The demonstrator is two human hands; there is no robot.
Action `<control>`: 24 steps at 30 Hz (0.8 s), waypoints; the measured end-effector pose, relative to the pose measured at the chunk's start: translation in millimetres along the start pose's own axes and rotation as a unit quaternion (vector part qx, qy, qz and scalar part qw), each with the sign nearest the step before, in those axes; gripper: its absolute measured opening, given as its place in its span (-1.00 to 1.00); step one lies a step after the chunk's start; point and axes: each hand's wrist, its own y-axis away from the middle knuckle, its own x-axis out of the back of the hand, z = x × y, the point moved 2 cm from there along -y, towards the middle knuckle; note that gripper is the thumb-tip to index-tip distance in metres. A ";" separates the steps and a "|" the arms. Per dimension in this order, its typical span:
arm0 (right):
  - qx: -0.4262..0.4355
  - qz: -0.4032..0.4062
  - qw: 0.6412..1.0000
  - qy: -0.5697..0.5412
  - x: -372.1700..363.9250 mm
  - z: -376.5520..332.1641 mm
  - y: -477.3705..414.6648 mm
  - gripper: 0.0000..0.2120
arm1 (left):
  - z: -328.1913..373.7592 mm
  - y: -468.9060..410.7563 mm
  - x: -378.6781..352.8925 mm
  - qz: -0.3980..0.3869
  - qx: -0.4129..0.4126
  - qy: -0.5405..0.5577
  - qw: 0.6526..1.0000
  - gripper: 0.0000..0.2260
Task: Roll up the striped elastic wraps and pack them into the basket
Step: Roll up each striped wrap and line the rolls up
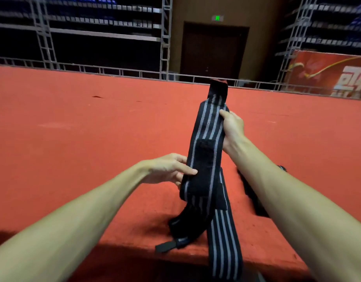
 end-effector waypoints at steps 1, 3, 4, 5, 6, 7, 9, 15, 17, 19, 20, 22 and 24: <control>-0.005 0.010 1.000 -0.001 2.6 -5.3 3.3 -0.87 | 5.1 3.9 -1.1 -0.039 -0.018 0.025 0.999 -0.85; -0.018 0.022 1.000 0.007 7.6 -11.4 6.8 -0.87 | 13.5 16.1 0.2 -0.065 -0.034 0.031 0.997 -0.85; -0.025 0.023 0.999 0.017 9.7 -12.2 7.1 -0.88 | 17.8 20.9 0.0 -0.067 -0.035 0.028 0.997 -0.84; -0.030 0.023 0.999 0.035 11.5 -11.6 6.8 -0.89 | 19.4 22.8 -0.5 -0.068 -0.034 0.033 0.997 -0.83; -0.034 0.021 0.998 0.055 13.4 -10.0 5.6 -0.90 | 20.1 25.0 -4.3 -0.069 -0.033 0.036 0.996 -0.82; -0.037 0.020 0.996 0.075 14.7 -7.8 4.5 -0.91 | 18.9 25.0 -7.8 -0.076 -0.031 0.049 0.995 -0.80; -0.050 0.015 0.993 0.104 18.1 0.2 1.1 -0.90 | 10.1 23.2 -13.5 -0.090 -0.020 0.088 0.992 -0.81; -0.081 -0.009 0.984 0.160 27.1 35.2 -26.6 -0.89 | -10.1 6.3 -16.1 -0.102 -0.020 0.161 0.981 -0.85; -0.077 -0.005 0.980 0.185 31.2 45.4 -35.0 -0.85 | -15.7 -0.9 -16.1 -0.097 0.008 0.125 0.987 -0.83; -0.073 -0.001 0.976 0.204 36.1 52.7 -40.6 -0.79 | -21.4 -5.3 -16.8 -0.093 0.036 0.106 0.989 -0.84; -0.073 -0.002 0.974 0.213 38.8 56.8 -43.0 -0.77 | -24.6 -7.2 -16.9 -0.091 0.048 0.106 0.989 -0.84; -0.073 -0.014 0.969 0.237 43.3 63.4 -43.7 -0.80 | -31.7 -10.7 -16.8 -0.082 0.067 0.094 0.990 -0.85; -0.070 -0.023 0.964 0.257 46.2 68.7 -45.0 -0.87 | -42.6 -17.0 -15.9 -0.059 0.085 0.059 0.993 -0.83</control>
